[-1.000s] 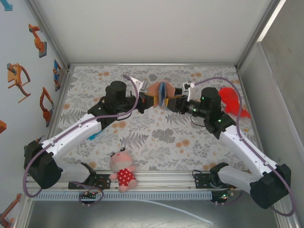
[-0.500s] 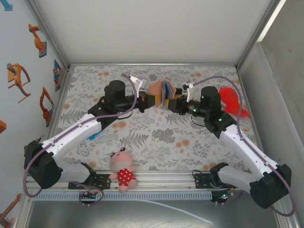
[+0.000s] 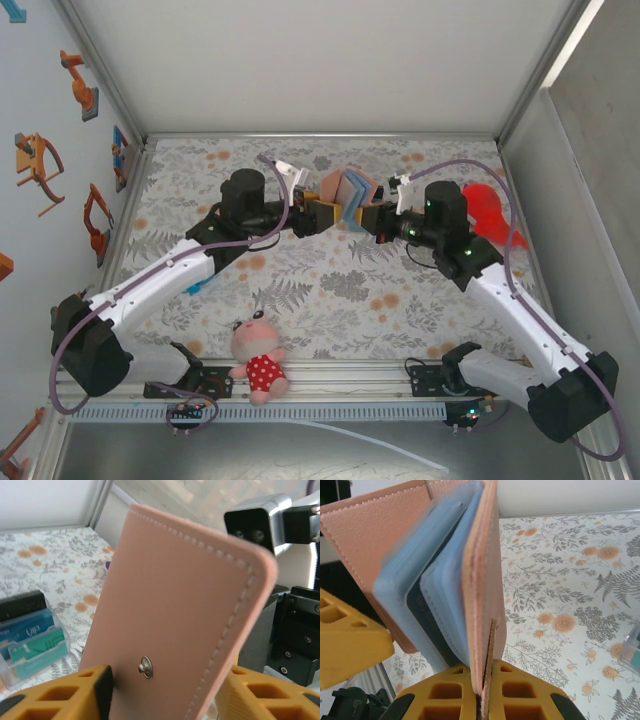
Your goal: Take the credit cards out of the card holder
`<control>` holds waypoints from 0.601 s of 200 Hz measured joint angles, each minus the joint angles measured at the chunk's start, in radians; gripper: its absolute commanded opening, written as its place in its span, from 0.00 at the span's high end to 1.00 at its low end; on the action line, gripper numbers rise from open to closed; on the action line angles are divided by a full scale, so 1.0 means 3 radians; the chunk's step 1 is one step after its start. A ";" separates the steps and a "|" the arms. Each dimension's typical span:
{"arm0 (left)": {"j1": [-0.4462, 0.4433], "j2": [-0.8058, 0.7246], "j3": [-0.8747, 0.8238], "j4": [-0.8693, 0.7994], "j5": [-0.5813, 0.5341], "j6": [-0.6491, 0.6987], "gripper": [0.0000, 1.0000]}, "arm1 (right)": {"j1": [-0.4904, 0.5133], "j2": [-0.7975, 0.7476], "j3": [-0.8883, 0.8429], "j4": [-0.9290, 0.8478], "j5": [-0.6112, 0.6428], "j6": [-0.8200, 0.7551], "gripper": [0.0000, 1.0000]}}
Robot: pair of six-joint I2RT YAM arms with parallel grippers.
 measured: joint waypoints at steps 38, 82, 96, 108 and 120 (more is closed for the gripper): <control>0.0000 0.0112 0.0000 0.0003 0.0018 0.0028 0.21 | 0.0041 0.0010 0.0226 -0.0375 0.0174 -0.0001 1.00; -0.0001 0.0206 0.0001 0.0031 0.0051 0.0031 0.17 | 0.0183 0.0216 0.0674 -0.0991 0.0579 -0.0008 1.00; 0.0000 0.0247 0.0001 0.0043 0.0060 0.0031 0.17 | 0.0262 0.0317 0.0839 -0.1209 0.0755 -0.0018 1.00; 0.0000 0.0284 0.0001 0.0053 0.0072 0.0031 0.16 | 0.0320 0.0395 0.0966 -0.1383 0.0908 -0.0033 1.00; -0.0001 0.0315 0.0001 0.0055 0.0081 0.0031 0.16 | 0.0360 0.0448 0.1041 -0.1517 0.1044 -0.0042 1.00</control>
